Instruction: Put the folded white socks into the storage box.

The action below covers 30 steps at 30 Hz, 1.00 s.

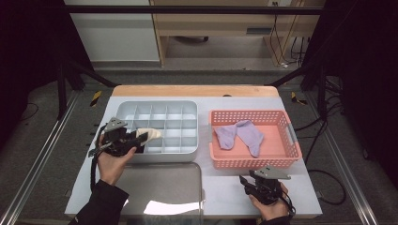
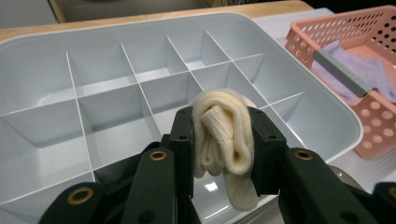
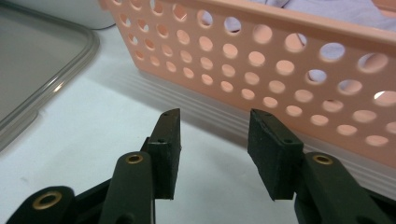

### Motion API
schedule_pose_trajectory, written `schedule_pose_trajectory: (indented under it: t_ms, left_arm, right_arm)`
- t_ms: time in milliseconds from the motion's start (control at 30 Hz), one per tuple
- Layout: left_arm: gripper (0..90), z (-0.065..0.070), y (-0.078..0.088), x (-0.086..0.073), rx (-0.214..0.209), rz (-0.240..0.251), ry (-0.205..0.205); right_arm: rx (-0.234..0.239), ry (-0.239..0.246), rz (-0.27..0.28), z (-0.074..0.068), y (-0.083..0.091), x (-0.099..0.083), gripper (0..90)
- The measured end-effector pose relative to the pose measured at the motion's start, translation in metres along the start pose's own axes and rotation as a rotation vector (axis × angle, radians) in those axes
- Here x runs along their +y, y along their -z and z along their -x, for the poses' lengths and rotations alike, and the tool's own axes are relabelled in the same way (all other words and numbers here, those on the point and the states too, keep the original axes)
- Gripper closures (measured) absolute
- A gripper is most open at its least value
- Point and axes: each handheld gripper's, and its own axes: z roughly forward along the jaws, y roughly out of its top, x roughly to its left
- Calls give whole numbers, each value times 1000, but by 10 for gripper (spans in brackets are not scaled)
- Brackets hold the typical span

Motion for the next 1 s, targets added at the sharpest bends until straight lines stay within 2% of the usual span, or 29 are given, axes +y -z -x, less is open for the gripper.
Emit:
schedule_pose_trajectory:
  t_ms: [333, 500, 800, 900, 1000]
  left_arm:
    - [658, 0, -12, -6, 5, -90, -18]
    - [658, 2, -18, -10, 29, -149, -51]
    - [659, 3, -25, -12, 13, -200, -64]
    - [660, 2, -27, -13, 25, -203, -63]
    - [660, 5, -31, -13, 34, -209, -83]
  right_arm:
    - [4, 1, -9, 0, -2, 0, 556]
    - [5, -1, -17, 0, -3, 0, 559]
    - [6, 0, -29, 0, -5, -1, 560]
    - [9, -3, -33, 0, -6, -1, 560]
    - [7, -2, -34, -1, -6, -1, 560]
